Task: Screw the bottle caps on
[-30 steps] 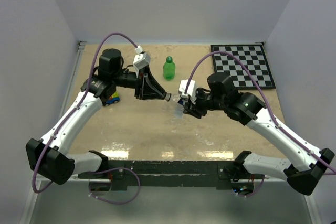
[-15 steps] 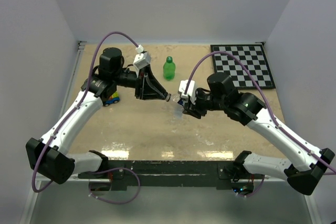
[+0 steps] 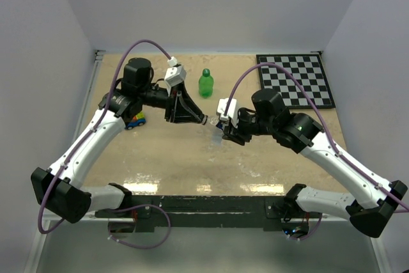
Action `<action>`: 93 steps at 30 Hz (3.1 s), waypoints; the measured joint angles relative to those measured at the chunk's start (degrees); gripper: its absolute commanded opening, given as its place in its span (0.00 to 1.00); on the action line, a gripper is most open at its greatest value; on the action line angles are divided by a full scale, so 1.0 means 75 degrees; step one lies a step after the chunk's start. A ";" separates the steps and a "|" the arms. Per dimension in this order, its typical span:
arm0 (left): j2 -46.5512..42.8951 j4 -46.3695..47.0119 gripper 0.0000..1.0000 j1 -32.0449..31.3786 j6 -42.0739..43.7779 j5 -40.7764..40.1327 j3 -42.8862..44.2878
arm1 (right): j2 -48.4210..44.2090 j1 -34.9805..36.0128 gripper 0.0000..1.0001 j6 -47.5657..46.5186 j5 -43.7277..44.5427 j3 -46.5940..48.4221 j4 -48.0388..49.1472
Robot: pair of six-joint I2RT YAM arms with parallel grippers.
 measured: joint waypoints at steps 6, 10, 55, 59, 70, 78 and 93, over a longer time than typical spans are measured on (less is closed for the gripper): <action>0.0012 0.0189 0.00 -0.0017 -0.0385 -0.0064 0.0020 | -0.0020 0.0012 0.05 0.0009 0.0035 0.0000 0.0047; 0.0012 0.0417 0.00 -0.0070 -0.0935 -0.0283 0.0023 | -0.0085 0.0006 0.03 0.0006 0.0160 0.0000 0.0096; 0.0102 -0.1754 0.00 -0.0813 0.2658 -0.0965 0.0758 | -0.0149 -0.0032 0.00 0.0184 -0.0303 -0.0160 -0.0321; -0.0108 -0.1833 0.00 -0.0839 0.3232 -0.0979 0.0749 | -0.0102 -0.0032 0.00 0.0364 -0.0533 -0.0087 -0.0318; -0.0708 -0.1711 0.00 -0.0860 0.4406 -0.0982 0.0463 | 0.0093 -0.0047 0.00 0.0825 -0.1201 0.0082 -0.0184; -0.1177 -0.0431 0.00 -0.0871 0.3713 -0.1241 -0.0326 | 0.0015 -0.0058 0.00 0.1067 -0.1151 0.0029 -0.0093; -0.1393 0.3587 0.00 -0.0527 -0.0592 -0.1326 -0.1865 | -0.0434 -0.0102 0.00 0.1329 -0.0557 -0.0420 0.0641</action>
